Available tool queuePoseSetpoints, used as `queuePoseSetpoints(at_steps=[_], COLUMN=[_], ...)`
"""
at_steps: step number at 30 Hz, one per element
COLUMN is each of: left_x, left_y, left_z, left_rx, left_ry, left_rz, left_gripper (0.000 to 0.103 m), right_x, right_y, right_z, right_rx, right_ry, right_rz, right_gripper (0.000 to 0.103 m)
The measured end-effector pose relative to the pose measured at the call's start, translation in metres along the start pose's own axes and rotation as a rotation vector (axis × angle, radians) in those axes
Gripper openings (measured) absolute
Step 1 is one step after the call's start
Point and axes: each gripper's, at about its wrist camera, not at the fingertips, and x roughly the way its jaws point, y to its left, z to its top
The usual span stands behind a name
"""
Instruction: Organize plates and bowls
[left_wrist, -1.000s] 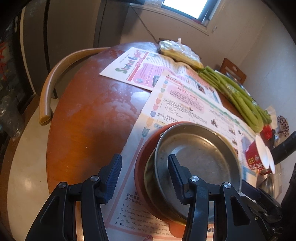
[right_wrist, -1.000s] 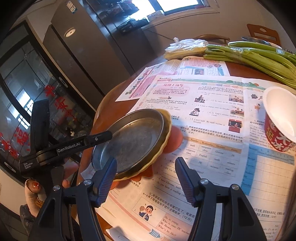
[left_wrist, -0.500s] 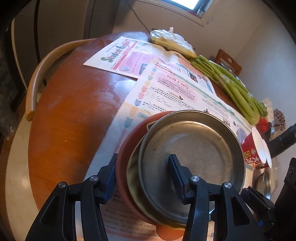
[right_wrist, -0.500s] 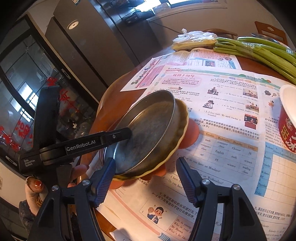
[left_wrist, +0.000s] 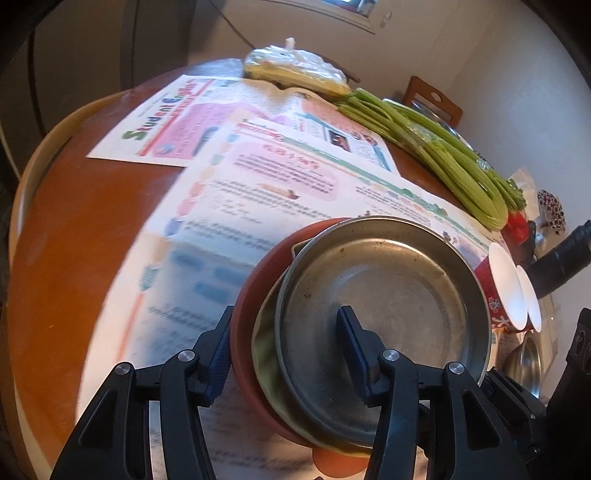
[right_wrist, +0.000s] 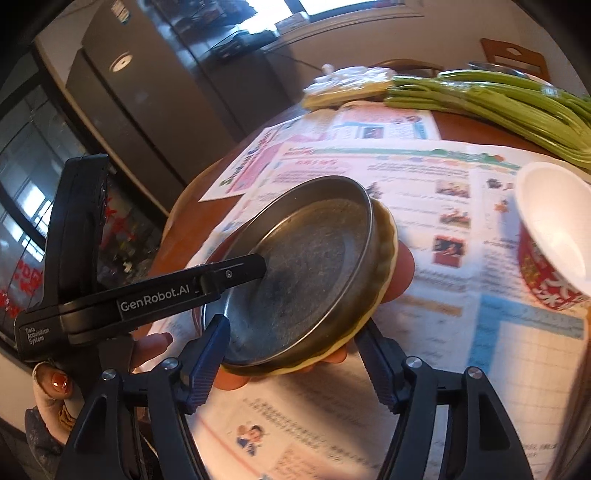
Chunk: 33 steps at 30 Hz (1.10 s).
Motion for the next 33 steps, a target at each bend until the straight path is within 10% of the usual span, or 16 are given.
queuePoseSetpoints(at_steps=[33], left_x=[-0.027], left_y=[-0.014], left_z=[-0.008], left_rx=[-0.005], left_ry=[-0.095], left_rz=[0.056], left_gripper=[0.055], right_x=[-0.032], right_y=[0.0], right_z=[-0.002], right_rx=[-0.111], right_ry=[-0.122], right_rz=[-0.166], right_gripper=[0.07])
